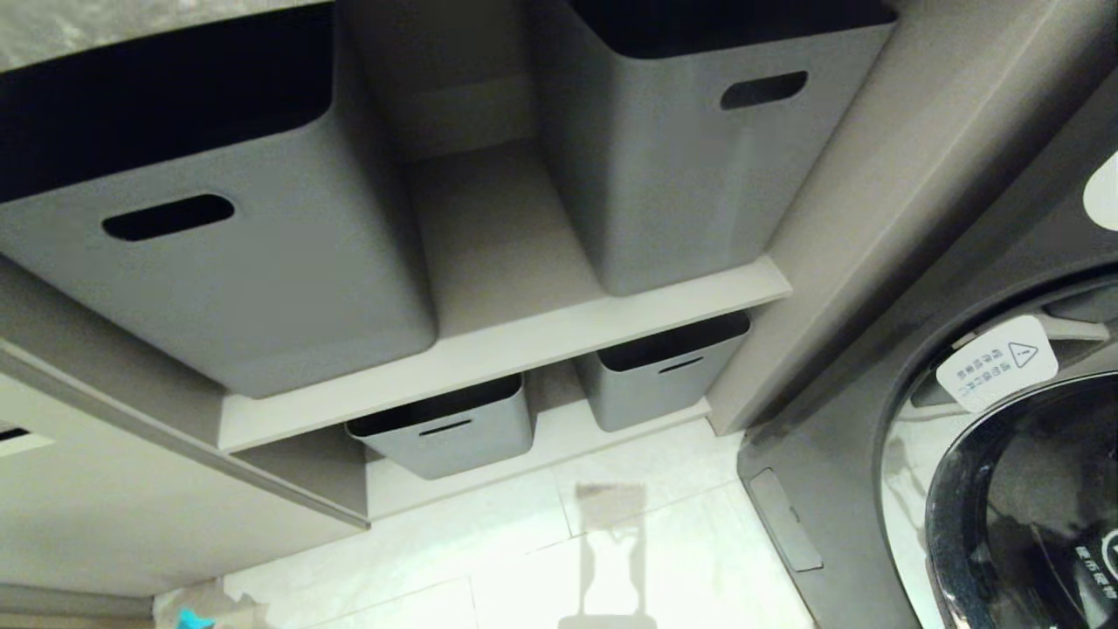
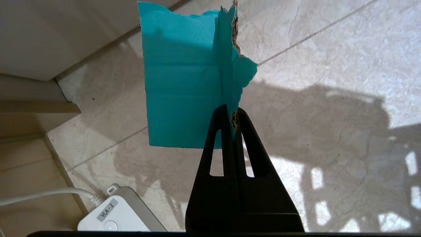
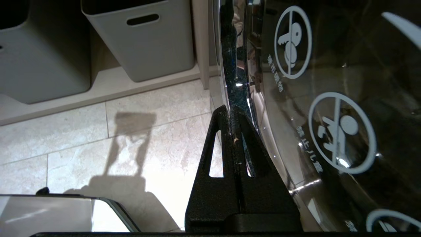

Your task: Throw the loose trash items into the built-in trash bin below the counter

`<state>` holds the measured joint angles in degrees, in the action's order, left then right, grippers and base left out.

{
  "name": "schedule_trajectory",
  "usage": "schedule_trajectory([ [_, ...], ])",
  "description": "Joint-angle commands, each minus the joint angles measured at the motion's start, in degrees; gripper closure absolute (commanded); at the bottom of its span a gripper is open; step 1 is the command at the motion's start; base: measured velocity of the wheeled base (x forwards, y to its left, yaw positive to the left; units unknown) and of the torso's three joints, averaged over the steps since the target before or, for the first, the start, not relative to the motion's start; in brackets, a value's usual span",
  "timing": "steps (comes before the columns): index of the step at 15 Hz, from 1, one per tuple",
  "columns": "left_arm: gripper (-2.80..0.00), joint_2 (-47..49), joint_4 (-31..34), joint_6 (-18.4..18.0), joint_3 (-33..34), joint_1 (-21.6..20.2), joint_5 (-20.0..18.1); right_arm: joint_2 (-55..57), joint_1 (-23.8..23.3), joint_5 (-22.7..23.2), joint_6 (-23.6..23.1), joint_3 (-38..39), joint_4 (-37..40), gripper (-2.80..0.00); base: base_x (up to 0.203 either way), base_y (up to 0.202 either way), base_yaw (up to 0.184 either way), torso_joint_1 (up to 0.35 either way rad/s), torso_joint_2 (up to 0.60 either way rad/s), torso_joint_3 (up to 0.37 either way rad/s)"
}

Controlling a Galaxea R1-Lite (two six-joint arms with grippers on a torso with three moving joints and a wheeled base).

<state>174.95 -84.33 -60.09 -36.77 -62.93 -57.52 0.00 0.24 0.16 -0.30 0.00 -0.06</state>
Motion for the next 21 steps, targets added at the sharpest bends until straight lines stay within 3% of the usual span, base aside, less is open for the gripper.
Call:
schedule_trajectory([
  [1,0.00,0.04,-0.48,-0.29,0.03,-0.17,-0.38,-0.09,0.02,0.02,-0.05,0.00,-0.03,0.00,0.000,0.000,0.000,0.001,0.01,0.200],
  [21,0.00,-0.04,-0.48,-0.29,-0.03,-0.70,-0.49,-0.06,0.02,0.02,-0.05,0.00,-0.03,0.00,0.000,0.000,0.000,0.002,0.00,0.201],
])
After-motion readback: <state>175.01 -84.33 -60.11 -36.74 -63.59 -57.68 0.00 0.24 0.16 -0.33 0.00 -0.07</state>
